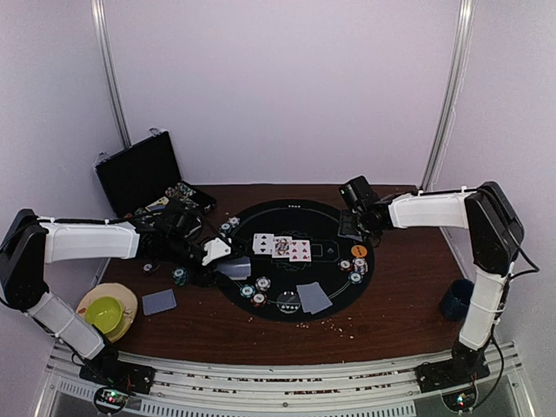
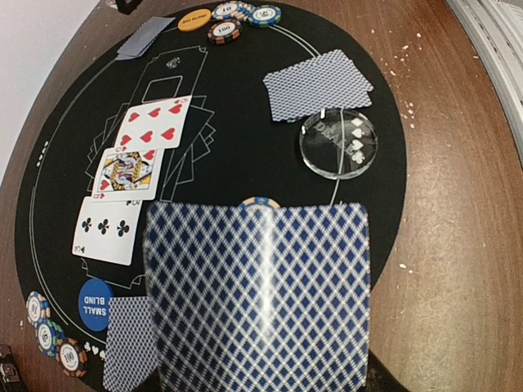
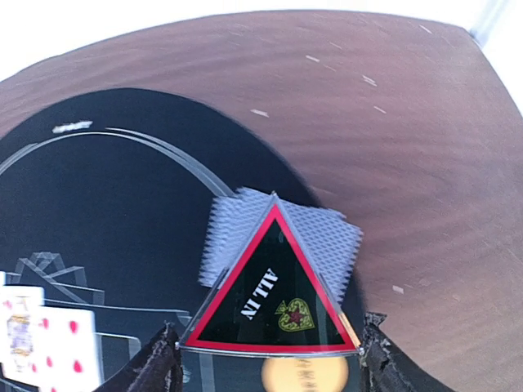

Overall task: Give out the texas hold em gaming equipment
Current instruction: Place the all-in button in the small blind area.

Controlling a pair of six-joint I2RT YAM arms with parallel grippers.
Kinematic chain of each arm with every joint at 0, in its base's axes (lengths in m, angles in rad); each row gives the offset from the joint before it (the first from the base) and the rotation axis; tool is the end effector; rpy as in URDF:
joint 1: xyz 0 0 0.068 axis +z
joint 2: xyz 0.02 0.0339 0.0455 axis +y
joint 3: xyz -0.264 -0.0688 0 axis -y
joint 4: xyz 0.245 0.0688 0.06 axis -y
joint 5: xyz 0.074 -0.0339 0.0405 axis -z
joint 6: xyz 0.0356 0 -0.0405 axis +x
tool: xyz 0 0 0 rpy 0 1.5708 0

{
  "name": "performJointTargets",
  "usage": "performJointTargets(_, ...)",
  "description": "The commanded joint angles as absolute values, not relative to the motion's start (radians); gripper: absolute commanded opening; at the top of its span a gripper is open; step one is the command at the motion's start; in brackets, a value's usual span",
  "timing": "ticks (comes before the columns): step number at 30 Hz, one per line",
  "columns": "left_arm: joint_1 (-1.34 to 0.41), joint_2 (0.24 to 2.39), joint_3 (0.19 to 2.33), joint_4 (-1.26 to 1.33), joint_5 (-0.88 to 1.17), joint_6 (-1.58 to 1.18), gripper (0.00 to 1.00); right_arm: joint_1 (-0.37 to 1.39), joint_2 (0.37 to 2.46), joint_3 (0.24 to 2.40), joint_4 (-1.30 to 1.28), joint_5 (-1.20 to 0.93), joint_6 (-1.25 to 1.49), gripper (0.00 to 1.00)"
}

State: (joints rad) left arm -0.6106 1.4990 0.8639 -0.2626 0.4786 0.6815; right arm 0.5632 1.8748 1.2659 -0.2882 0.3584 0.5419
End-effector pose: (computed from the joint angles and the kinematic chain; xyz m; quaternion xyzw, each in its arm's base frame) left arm 0.2362 -0.1853 0.1972 0.6146 0.6851 -0.2122 0.3285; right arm 0.3460 0.2037 0.1906 0.0490 0.9293 0.0275 0.3651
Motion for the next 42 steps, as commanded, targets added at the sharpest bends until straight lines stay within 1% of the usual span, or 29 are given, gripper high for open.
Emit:
performJointTargets(1, -0.609, 1.503, 0.867, -0.224, 0.482, 0.675, 0.53, 0.614, 1.947, 1.353, -0.277, 0.361, 0.490, 0.66)
performJointTargets(8, -0.610, 1.491, 0.864, -0.225, 0.479, 0.675, 0.53, 0.684, 2.091, 1.555, -0.256, 0.302, 0.406, 0.67)
performJointTargets(19, -0.610, 1.460, 0.858, -0.232, 0.482, 0.678, 0.53, 0.751, 2.393, 1.948, -0.240, 0.153, 0.341, 0.67)
performJointTargets(24, -0.610, 1.462, 0.858, -0.232, 0.482, 0.677, 0.53, 0.782, 2.495, 2.075, -0.238, 0.118, 0.313, 0.67)
performJointTargets(30, -0.610, 1.463, 0.858, -0.232, 0.481, 0.680, 0.53, 0.810, 2.556, 2.162, -0.238, 0.088, 0.285, 0.67)
performJointTargets(42, -0.610, 1.465, 0.859, -0.231, 0.482, 0.679, 0.53, 0.838, 2.610, 2.223, -0.213, 0.068, 0.250, 0.66)
